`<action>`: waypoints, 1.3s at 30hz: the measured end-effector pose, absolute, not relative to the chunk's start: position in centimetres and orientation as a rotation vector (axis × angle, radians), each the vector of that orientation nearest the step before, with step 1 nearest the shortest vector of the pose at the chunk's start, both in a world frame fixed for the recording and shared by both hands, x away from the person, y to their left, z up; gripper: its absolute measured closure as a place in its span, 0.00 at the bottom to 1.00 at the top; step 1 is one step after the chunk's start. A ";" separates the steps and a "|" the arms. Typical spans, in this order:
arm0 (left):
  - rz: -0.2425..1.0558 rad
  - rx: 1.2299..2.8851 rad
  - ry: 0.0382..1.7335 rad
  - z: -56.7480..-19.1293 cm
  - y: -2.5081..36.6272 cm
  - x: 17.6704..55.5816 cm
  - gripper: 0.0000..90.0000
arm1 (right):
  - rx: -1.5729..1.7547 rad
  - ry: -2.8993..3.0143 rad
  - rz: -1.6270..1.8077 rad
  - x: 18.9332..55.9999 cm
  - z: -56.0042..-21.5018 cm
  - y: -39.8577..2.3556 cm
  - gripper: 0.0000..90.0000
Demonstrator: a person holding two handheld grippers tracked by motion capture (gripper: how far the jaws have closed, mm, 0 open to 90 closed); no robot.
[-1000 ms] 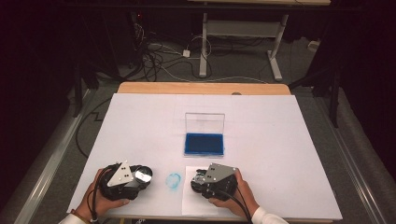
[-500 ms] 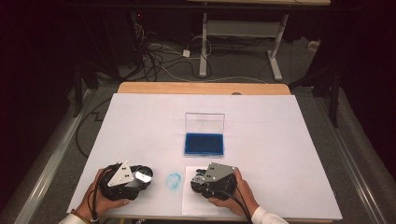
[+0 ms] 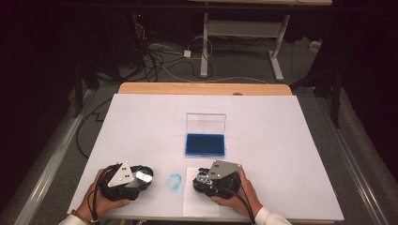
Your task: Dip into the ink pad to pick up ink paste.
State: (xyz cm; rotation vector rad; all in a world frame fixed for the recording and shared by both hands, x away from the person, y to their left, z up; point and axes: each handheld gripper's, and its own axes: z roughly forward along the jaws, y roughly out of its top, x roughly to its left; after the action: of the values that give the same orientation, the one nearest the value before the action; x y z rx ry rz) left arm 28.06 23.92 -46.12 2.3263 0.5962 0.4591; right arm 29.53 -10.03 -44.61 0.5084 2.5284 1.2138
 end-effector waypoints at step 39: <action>0.452 2.340 0.587 -46.4 23.5 28.0 0.40 | 0.543 2.363 1.298 29.7 -39.5 -14.4 0.63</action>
State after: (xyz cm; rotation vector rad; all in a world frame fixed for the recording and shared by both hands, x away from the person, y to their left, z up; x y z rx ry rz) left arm 27.97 23.51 -46.40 2.3398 0.5875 0.4520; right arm 29.73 -14.43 -39.50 0.5433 2.3629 1.2981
